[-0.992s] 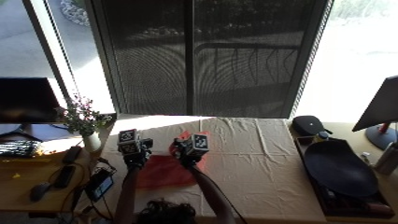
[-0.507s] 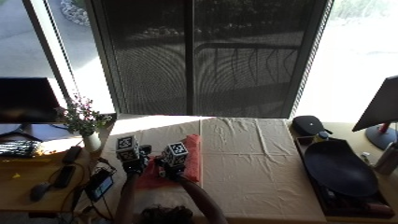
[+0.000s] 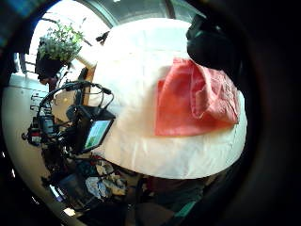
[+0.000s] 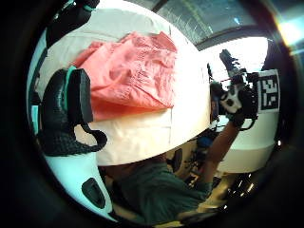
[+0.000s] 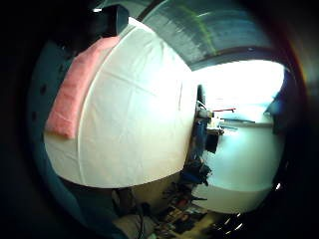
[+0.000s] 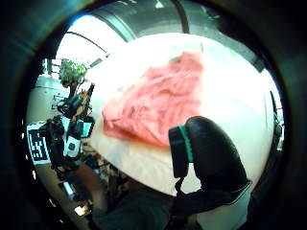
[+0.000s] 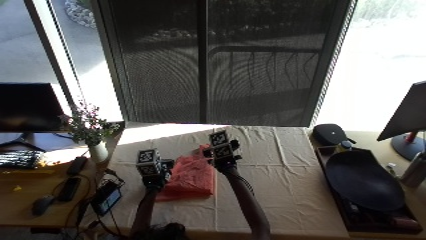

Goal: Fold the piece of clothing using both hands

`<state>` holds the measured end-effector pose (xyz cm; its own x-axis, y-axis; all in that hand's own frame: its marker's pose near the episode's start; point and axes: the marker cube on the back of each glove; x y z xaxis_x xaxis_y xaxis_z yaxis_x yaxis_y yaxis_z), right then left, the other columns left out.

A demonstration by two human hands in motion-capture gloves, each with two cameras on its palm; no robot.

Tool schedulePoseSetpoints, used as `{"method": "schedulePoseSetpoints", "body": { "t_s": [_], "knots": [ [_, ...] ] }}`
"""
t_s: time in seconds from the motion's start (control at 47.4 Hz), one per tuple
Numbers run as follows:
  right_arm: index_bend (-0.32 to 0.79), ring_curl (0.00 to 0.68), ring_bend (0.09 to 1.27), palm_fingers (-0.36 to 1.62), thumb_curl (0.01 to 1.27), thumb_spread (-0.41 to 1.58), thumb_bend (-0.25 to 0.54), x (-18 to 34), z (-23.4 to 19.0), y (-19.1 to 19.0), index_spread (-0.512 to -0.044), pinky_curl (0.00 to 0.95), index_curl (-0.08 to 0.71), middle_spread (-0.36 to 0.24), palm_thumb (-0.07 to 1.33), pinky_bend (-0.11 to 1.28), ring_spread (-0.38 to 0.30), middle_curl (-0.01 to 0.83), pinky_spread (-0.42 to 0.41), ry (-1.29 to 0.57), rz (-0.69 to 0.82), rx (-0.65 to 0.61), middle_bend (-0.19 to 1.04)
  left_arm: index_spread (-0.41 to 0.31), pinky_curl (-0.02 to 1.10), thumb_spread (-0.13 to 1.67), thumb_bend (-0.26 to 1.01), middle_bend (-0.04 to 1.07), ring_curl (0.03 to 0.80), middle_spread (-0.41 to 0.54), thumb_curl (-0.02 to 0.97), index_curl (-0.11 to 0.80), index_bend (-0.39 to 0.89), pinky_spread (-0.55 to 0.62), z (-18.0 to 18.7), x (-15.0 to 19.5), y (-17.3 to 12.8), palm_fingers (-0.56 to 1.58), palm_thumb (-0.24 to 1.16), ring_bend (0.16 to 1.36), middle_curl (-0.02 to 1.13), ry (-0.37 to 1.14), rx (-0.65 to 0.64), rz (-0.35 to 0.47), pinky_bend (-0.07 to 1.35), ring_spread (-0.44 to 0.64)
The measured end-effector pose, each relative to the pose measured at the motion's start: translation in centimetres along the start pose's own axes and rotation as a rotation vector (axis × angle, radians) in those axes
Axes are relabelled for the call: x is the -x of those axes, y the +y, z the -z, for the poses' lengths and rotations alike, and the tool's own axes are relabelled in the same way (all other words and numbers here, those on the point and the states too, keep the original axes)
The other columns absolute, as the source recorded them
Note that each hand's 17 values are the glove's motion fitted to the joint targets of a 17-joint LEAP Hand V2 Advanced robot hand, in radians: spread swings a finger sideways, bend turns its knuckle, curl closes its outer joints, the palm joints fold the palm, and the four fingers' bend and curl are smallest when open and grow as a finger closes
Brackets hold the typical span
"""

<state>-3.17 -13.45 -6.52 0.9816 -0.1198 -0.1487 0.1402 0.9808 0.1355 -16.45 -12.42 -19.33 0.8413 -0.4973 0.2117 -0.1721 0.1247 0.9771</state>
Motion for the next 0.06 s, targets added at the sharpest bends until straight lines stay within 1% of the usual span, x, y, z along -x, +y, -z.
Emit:
{"method": "schedulePoseSetpoints", "body": {
  "t_s": [0.021,0.063],
  "knots": [
    [0.22,0.296,0.33,0.23,0.43,1.17,-0.027,-0.6,-0.4,-0.3,-0.381,0.357,0.292,-0.108,0.56,0.75,0.065,0.282,0.162,0.038,-0.039,-0.025,0.18,-0.167,0.37,1.47,0.05,0.18,0.333,-0.109,0.322,0.325,0.14,0.07,-0.1,0.1,-0.8,0.58,0.62,0.44,0.38,-0.015,-0.048,-0.002,0.46,0.04],
    [0.19,0.294,0.32,0.23,0.42,1.20,-0.022,-1.1,-0.6,-0.4,-0.384,0.352,0.296,-0.104,0.55,0.74,0.082,0.285,0.178,0.063,-0.071,-0.045,0.18,-0.167,0.37,1.47,0.05,0.18,0.332,-0.109,0.324,0.324,0.13,0.07,0.8,0.2,-1.9,0.58,0.62,0.43,0.38,-0.020,-0.078,-0.002,0.47,0.04]
  ]
}}
